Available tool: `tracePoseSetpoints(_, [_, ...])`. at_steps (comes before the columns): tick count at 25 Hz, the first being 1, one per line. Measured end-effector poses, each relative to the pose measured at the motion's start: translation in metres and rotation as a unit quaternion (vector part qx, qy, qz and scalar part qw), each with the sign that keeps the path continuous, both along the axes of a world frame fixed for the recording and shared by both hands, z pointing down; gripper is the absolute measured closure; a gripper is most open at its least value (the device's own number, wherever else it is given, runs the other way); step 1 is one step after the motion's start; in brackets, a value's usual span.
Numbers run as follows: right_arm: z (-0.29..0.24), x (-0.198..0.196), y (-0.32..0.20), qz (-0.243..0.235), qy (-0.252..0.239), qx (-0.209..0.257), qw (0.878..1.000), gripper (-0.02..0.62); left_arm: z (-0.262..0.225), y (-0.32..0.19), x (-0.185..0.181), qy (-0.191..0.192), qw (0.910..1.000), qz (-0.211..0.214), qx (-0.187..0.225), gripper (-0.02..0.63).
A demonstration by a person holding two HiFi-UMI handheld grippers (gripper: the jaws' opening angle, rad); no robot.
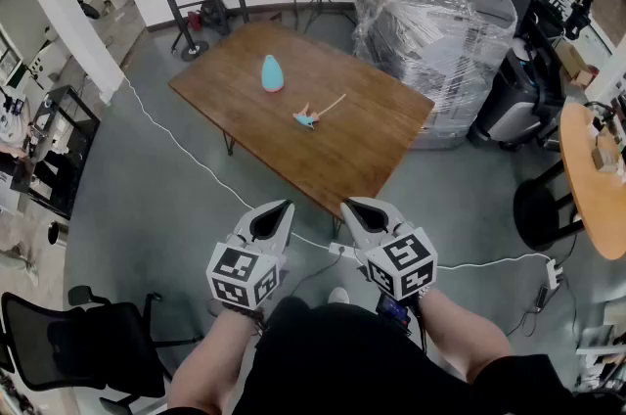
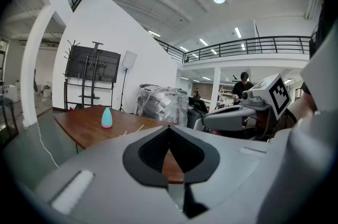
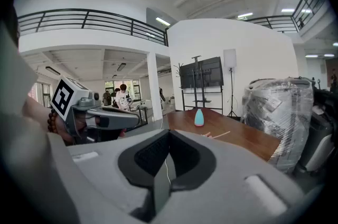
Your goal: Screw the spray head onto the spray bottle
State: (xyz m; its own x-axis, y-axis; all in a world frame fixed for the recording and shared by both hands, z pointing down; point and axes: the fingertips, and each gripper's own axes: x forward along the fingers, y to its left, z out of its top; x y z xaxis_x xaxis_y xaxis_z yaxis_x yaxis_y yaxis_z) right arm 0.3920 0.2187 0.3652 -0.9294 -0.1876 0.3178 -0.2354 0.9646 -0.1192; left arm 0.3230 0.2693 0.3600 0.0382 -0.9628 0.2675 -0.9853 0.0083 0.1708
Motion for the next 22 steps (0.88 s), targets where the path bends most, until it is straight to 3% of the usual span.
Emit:
tracePoseSetpoints(12, [0.014,-0.018,-0.048,0.021,0.005,-0.017,1.0,0.604,0.01,-0.046,-0.023,-0.003,0.9997,0.017,-0.02,0.591])
tracePoseSetpoints(17, [0.024,-0.048,-0.073,0.052,0.016,-0.012,0.998,0.603,0.021,-0.072,-0.059,0.0,0.9987,0.046,-0.021,0.591])
tracePoseSetpoints(22, [0.042,-0.106,-0.098,0.086,0.036,-0.016,0.996,0.603,0.039,-0.095,-0.117,-0.001,0.9955,0.091,-0.028,0.59])
